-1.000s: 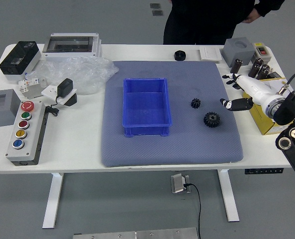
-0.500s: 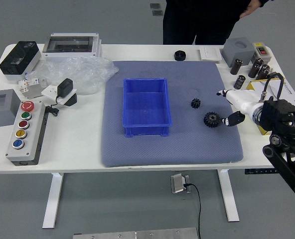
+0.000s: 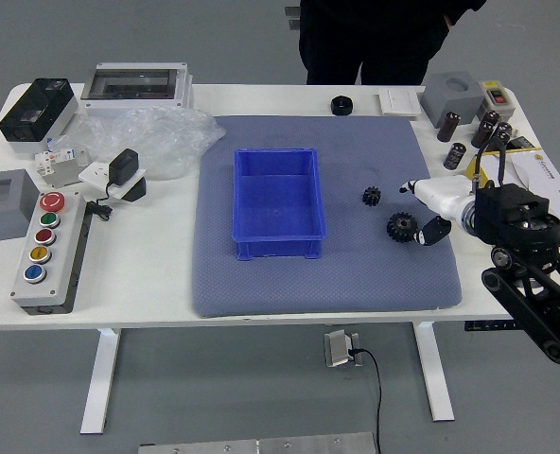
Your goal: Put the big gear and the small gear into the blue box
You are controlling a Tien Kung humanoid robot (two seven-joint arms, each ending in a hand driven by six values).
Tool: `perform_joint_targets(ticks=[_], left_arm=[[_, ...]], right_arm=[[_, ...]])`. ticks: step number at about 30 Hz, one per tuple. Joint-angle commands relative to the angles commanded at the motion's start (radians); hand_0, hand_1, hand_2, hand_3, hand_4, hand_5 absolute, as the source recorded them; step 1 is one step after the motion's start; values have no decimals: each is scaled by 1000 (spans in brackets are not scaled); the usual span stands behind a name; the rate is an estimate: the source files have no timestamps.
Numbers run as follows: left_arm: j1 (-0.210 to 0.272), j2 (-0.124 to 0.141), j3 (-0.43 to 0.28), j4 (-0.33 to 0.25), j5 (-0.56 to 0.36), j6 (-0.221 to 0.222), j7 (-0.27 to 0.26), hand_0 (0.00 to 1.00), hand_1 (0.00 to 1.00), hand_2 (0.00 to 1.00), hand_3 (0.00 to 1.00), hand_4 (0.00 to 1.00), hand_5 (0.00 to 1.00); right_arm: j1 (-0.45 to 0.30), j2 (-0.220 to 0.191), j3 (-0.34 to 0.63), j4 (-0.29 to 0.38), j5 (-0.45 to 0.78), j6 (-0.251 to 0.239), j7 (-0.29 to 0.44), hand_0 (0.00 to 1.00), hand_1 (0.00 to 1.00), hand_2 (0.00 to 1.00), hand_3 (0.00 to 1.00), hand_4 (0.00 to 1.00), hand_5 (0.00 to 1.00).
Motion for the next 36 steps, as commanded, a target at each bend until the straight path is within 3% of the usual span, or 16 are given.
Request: perform_joint_targets(ticks=[13, 36], left_arm=[[0, 1, 3, 0, 1, -2, 0, 854, 832, 828, 834, 749, 389], [1, 0, 8, 0, -3, -2, -1, 853, 832, 828, 835, 749, 388]], right_arm=[[47, 24, -62, -79, 1, -13, 10, 814, 739, 776, 864, 761, 149], [71, 50, -100, -170, -17, -58, 25, 788, 717, 751, 835, 750, 133]])
